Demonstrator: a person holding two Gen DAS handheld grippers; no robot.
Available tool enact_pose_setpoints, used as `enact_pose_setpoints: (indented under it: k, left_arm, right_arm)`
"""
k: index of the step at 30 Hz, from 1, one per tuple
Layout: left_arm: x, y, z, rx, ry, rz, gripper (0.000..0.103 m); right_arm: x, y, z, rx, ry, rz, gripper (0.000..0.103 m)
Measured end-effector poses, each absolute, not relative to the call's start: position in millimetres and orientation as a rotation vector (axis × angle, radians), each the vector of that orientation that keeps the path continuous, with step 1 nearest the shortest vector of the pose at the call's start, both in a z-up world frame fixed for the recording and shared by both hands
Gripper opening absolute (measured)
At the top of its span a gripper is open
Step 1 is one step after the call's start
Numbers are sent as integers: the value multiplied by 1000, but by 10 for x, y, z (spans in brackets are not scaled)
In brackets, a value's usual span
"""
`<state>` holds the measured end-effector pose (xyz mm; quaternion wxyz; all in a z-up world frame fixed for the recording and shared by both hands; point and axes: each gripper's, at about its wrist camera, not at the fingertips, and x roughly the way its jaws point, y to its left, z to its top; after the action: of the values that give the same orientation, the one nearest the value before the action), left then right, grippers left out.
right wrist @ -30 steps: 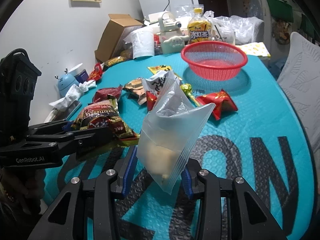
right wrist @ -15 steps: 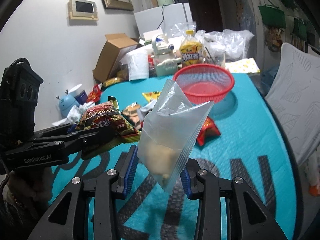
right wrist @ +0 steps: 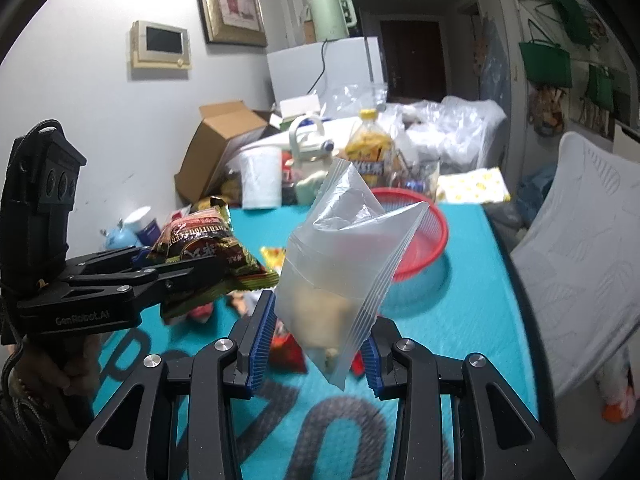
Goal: Organize snacks
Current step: 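Lift the cracker packet and zip bag and carry both over the red basket, then open left gripper dropping cracker packet while right gripper releases zip bag into basket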
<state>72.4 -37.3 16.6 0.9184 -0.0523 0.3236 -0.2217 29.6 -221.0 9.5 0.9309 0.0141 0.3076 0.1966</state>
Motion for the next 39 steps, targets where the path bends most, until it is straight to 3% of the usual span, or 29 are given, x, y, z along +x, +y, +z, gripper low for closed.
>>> enact_pose_setpoints:
  k: [13, 39]
  left_arm:
    - [1599, -648, 281, -56, 651, -436, 54]
    - [2812, -1092, -389, 118, 782, -350, 55]
  right_arm:
    - [1085, -2413, 204, 12, 602, 354, 38]
    - [2450, -2546, -514, -6, 742, 256, 38]
